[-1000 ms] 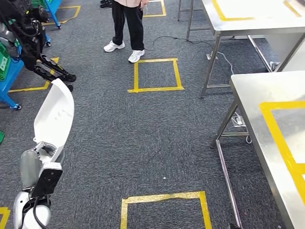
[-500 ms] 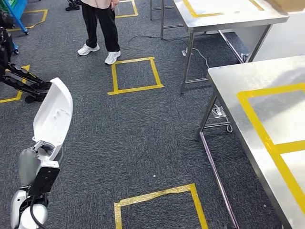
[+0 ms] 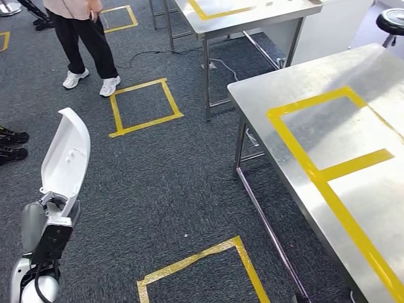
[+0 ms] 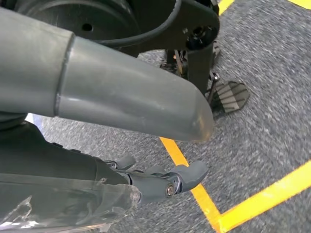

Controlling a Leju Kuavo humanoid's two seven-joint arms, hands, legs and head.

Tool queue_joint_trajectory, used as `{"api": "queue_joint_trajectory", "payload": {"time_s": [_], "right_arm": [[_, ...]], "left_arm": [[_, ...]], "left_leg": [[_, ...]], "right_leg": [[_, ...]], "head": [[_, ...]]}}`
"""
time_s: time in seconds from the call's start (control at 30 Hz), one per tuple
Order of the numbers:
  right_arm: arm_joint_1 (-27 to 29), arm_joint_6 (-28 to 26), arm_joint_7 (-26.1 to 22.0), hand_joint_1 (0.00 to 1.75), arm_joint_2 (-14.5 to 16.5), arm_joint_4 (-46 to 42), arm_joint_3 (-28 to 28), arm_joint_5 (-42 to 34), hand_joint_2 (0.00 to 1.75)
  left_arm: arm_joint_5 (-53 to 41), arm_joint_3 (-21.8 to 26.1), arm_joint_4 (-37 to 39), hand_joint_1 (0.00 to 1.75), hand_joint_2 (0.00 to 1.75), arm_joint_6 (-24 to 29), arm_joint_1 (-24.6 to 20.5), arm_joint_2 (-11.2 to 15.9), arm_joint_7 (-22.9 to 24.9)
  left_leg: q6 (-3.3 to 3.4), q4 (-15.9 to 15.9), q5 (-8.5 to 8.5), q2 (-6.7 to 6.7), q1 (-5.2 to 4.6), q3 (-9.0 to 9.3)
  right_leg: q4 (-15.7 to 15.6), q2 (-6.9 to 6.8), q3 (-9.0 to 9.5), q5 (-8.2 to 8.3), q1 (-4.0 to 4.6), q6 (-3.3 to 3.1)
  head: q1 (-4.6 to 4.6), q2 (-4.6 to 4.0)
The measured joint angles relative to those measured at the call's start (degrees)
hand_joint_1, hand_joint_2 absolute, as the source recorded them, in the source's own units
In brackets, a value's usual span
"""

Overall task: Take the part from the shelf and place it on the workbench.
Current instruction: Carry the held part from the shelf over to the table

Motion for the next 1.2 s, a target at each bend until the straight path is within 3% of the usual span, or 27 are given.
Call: {"api": "queue_joint_trajectory", "payload": {"time_s": [0.03, 0.1, 0.17, 0.23, 0.3, 0.37, 0.4, 0.43, 0.53, 0.6, 0.67, 0.73, 0.8, 0.87, 0.9, 0.93, 1.0, 1.07, 1.13, 1.2], "right_arm": [[0.0, 0.1, 0.1, 0.0, 0.0, 0.0, 0.0, 0.0, 0.0], [0.0, 0.3, 0.2, 0.0, 0.1, 0.0, -0.2, 0.0, 0.0], [0.3, 0.3, 0.4, 0.0, 0.1, 0.0, -0.3, 0.0, 0.0], [0.5, 0.4, 0.5, 0.0, 0.1, 0.0, -0.5, 0.0, 0.0], [0.4, 0.4, 0.5, 0.0, 0.1, 0.0, -0.7, -0.1, 0.0], [0.2, 0.4, 0.6, 0.0, 0.2, 0.0, -0.8, -0.1, 0.0], [0.2, 0.4, 0.6, 0.0, 0.2, 0.0, -0.9, -0.1, 0.0], [0.2, 0.4, 0.7, 0.0, 0.2, 0.0, -1.0, 0.0, 0.0], [0.1, 0.4, 1.1, 0.0, 0.1, 0.0, -1.4, 0.5, 0.0], [0.0, 0.4, 1.2, 0.0, 0.1, 0.0, -1.4, 0.9, 0.0], [0.0, 0.4, 1.4, 0.0, 0.1, 0.0, -1.6, 1.0, 0.0], [0.1, 0.4, 1.5, 0.0, 0.1, 0.0, -1.7, 1.2, 0.0], [0.1, 0.5, 1.6, 0.0, 0.1, 0.0, -1.7, 1.4, 0.0], [0.0, 0.5, 1.6, 0.0, 0.1, 0.0, -1.8, 1.7, 0.0], [0.0, 0.5, 1.7, 0.0, 0.1, 0.0, -1.8, 1.8, 0.0], [0.1, 0.5, 1.7, 0.0, 0.1, 0.0, -1.8, 1.8, 0.0], [0.1, 0.6, 1.7, 0.0, 0.1, 0.0, -1.8, 1.8, 0.0], [0.0, 0.6, 1.7, 0.0, 0.1, 0.0, -1.9, 1.8, 0.0], [0.0, 0.6, 1.7, 0.0, 0.1, 0.0, -2.0, 1.9, 0.0], [0.3, 0.6, 1.7, 0.0, 0.1, 0.0, -2.1, 1.9, 0.0]], "left_arm": [[0.0, 0.1, -0.1, 1.55, 1.75, 0.0, 0.0, 0.0, 0.0], [0.0, 0.3, -0.2, 1.55, 1.75, 0.0, -0.1, 0.0, 0.1], [0.0, 0.4, -0.3, 1.55, 1.75, 0.0, -0.2, -0.2, 0.2], [0.0, 0.5, -0.3, 1.55, 1.75, 0.0, -0.3, -0.5, 0.2], [0.0, 0.6, -0.4, 1.55, 1.75, 0.0, -0.2, -0.6, 0.2], [0.0, 0.7, -0.4, 1.55, 1.75, 0.0, -0.1, -0.6, 0.3], [0.0, 0.7, -0.4, 1.55, 1.75, 0.0, -0.1, -0.6, 0.3], [0.0, 0.7, -0.4, 1.55, 1.75, 0.0, -0.1, -0.7, 0.3], [-0.3, 0.8, -0.4, 1.55, 1.75, 0.1, -0.2, -0.9, 0.6], [-0.3, 0.9, -0.4, 1.55, 1.75, 0.2, -0.3, -0.9, 0.7], [-0.4, 0.9, -0.4, 1.55, 1.75, 0.2, -0.3, -1.1, 0.8], [-0.3, 0.9, -0.4, 1.55, 1.75, 0.2, -0.4, -1.2, 0.8], [0.0, 1.0, -0.4, 1.55, 1.75, 0.2, -0.5, -1.2, 0.8], [0.4, 1.3, -0.2, 1.55, 1.75, 0.1, -0.5, -1.3, 0.8], [0.6, 1.4, -0.2, 1.55, 1.75, 0.1, -0.5, -1.3, 0.8], [0.7, 1.5, -0.1, 1.55, 1.75, 0.1, -0.6, -1.3, 0.9], [0.7, 1.7, -0.1, 1.55, 1.75, 0.1, -0.7, -1.3, 0.9], [0.7, 1.9, -0.1, 1.55, 1.75, 0.1, -0.9, -1.3, 0.9], [0.7, 2.0, 0.0, 1.55, 1.75, 0.1, -1.0, -1.4, 0.9], [0.7, 2.0, 0.0, 1.55, 1.75, 0.1, -1.1, -1.5, 1.0]], "left_leg": [[0.21, -3.7, 1.64, -1.09, 0.01, 1.65], [0.09, -7.8, 2.63, -2.49, 0.02, 3.42], [0.12, -8.7, 2.65, -1.78, 0.05, 3.68], [0.7, -9.2, 3.03, -0.71, 0.16, 3.84], [1.06, -9.4, 3.12, 0.61, 0.12, 3.94], [1.19, -9.4, 3.04, 2.06, 0.0, 3.98], [1.21, -9.4, 3.01, 2.73, -0.01, 4.02], [1.19, -9.4, 2.96, 3.34, -0.01, 4.09], [0.73, -9.3, 2.63, 4.92, -0.16, 4.48], [0.23, -9.1, 2.49, 5.64, -0.42, 4.64], [-0.26, -9.1, 2.49, 6.33, -0.44, 4.68], [-0.91, -8.1, 1.44, 5.3, -0.22, 4.31], [-1.41, -2.9, -1.83, 3.0, -0.07, 2.03], [-1.52, 4.8, -5.15, 2.02, -0.06, -1.64], [-1.5, 7.0, -5.54, 1.9, -0.06, -2.81], [-1.44, 7.2, -4.79, 1.81, -0.04, -2.98], [-1.31, 1.5, -0.89, 0.82, 0.15, -0.26], [-1.25, -5.8, 1.91, -2.02, 0.61, 3.27], [-0.89, -8.6, 2.17, -3.52, 0.78, 4.44], [-0.05, -8.9, 2.38, -2.34, 0.75, 4.39]], "right_leg": [[0.1, 0.69, -0.04, -0.01, 0.04, 0.11], [0.1, 1.82, -0.38, 0.13, 0.01, 0.59], [-0.1, 2.63, -0.74, 0.41, -0.12, 1.31], [1.1, 0.81, -1.52, -0.6, 0.1, 1.82], [6.9, -2.6, -4.08, -4.06, 0.38, 2.13], [14.0, -4.19, -7.09, -7.21, 0.36, 2.46], [15.4, -4.45, -7.53, -7.44, 0.35, 2.57], [14.4, -4.66, -6.81, -6.59, 0.33, 2.65], [3.1, -6.95, -0.29, -2.02, 0.48, 2.45], [-0.7, -7.82, 1.74, -1.2, 0.74, 1.78], [-0.8, -6.75, 1.56, -1.0, 0.9, 0.98], [-1.0, -5.75, 1.45, -0.68, 0.73, 0.3], [-1.1, -4.68, 1.4, -0.37, 0.46, -0.19], [-1.1, -3.48, 1.25, -0.22, 0.4, -0.37], [-1.1, -2.82, 1.2, -0.16, 0.4, -0.37], [-1.1, -2.13, 1.18, -0.1, 0.37, -0.32], [-1.1, -0.69, 1.17, 0.07, 0.23, -0.05], [-0.9, 0.67, 0.85, 0.26, 0.29, 0.46], [-0.9, 1.81, 0.28, 0.6, 0.28, 1.16], [-1.2, 2.44, -0.27, 0.93, 0.07, 1.89]], "head": [[-0.02, 0.0], [-0.01, 0.0], [-0.02, 0.0], [0.05, 0.0], [0.14, 0.0], [0.15, 0.0], [0.17, 0.0], [0.17, 0.0], [0.15, 0.0], [0.08, 0.0], [0.06, 0.0], [0.03, 0.0], [-0.14, 0.0], [-0.25, 0.0], [-0.26, 0.0], [-0.26, 0.0], [-0.27, 0.0], [-0.29, 0.0], [-0.33, 0.0], [-0.33, 0.0]]}}
